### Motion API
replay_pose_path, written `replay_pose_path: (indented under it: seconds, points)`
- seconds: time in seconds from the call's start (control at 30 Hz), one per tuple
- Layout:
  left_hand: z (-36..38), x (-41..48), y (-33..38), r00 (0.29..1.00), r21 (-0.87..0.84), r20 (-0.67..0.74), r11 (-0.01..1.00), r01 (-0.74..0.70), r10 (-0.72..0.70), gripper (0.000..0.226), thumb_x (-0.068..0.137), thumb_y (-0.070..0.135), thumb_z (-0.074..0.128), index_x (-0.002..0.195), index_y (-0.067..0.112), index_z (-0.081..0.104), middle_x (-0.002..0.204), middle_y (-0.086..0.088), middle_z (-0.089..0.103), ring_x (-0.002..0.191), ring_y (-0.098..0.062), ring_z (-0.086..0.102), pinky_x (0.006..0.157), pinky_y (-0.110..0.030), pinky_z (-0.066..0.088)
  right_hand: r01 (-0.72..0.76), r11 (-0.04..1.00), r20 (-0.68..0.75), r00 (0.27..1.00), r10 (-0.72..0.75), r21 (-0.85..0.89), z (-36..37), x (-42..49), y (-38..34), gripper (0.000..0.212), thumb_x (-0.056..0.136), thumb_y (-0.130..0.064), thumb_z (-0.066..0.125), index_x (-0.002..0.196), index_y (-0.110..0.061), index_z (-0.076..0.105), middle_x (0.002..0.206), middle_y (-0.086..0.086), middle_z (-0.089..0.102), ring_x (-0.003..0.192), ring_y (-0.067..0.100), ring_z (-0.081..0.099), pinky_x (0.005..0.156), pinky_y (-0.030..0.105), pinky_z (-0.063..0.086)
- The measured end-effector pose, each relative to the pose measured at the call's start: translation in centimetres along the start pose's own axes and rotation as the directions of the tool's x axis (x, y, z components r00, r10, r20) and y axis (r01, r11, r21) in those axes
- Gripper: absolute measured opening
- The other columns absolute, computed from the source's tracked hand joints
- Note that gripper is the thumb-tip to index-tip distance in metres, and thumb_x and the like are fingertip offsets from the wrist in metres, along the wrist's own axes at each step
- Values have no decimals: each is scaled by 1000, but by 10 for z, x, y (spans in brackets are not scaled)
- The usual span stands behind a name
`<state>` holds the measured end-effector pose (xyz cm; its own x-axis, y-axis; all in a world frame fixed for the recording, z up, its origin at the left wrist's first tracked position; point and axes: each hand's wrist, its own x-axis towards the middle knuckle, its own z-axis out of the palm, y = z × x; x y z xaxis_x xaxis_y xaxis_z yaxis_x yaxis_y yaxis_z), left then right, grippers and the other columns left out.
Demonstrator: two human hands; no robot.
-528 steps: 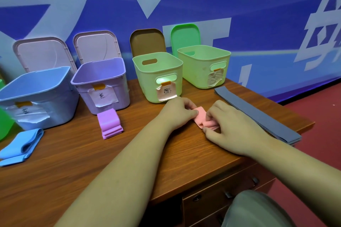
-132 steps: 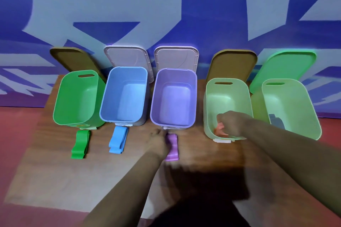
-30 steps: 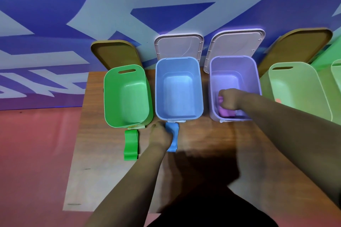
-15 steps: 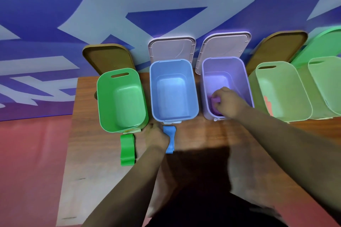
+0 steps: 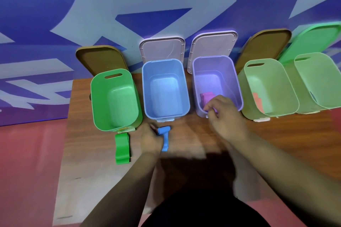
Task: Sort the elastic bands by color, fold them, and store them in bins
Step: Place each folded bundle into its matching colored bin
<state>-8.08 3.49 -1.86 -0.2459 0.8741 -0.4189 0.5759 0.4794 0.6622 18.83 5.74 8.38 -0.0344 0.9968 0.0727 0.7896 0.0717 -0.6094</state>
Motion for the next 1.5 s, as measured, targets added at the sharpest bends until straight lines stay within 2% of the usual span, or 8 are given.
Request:
replay_pose_path:
  seconds: [0.07,0.23,0.47,0.6,0.83,1.03,1.23,1.5]
  points:
    - [8,1,-8,999,-36,31,999,-28,29,17,77,9,67,91,11,58,76,7,59,71,-20,58,66,-31,45,80,997,-43,996,-79,20,0,-14,-8,17,87,-4,59,88,-17,70,93,-6,61,90,23,54,83,32,44]
    - [-21,-42,34,964,-102,230,988,-114,135,27,83,-21,56,98,-4,70,83,3,65,74,-6,55,68,-7,43,230,969,88,967,-237,90,15,-45,-19,14,85,-8,67,96,-16,70,101,-4,61,96,21,58,91,33,47]
    - [-45,-85,69,914,-604,385,784,143,129,27,87,-5,69,111,5,64,101,-11,70,90,-22,64,75,-31,55,220,971,348,906,-239,94,37,-62,-13,68,81,-64,70,133,-23,57,126,-9,55,120,17,55,104,40,45]
    - [-58,-106,89,921,-674,367,720,165,132,33,80,-2,72,109,12,66,107,-14,70,99,-29,63,85,-41,50,156,963,342,912,-225,219,21,-57,-23,35,83,-53,69,94,-21,58,95,-13,57,92,14,59,82,44,53]
    - [-69,-120,95,953,-505,225,860,-64,203,31,76,7,75,102,17,61,92,-3,67,88,-18,60,84,-37,48,-95,926,488,867,-104,367,-8,-51,-34,27,77,-39,72,102,-31,65,91,-11,70,84,9,66,78,39,57]
    - [-72,-124,102,933,-453,194,871,-188,303,61,91,-7,70,135,35,64,120,-14,67,97,-13,64,82,-32,58,-299,833,580,814,-33,466,-24,-44,-36,25,83,-17,82,100,-26,67,82,0,77,66,7,68,65,26,57]
    - [-71,-112,109,958,-491,125,855,-166,258,40,93,-2,71,114,32,69,120,-2,67,91,-13,64,75,-34,60,-485,689,594,798,99,538,-21,-28,-44,33,84,-18,82,114,-24,68,94,7,78,76,17,75,64,36,56]
    - [-82,-66,101,968,-517,154,851,-93,199,31,87,4,79,110,22,67,99,-8,66,79,-22,61,74,-46,56,-475,770,484,839,250,425,1,3,-66,24,85,-29,81,105,-25,68,81,3,76,66,13,72,60,35,55]
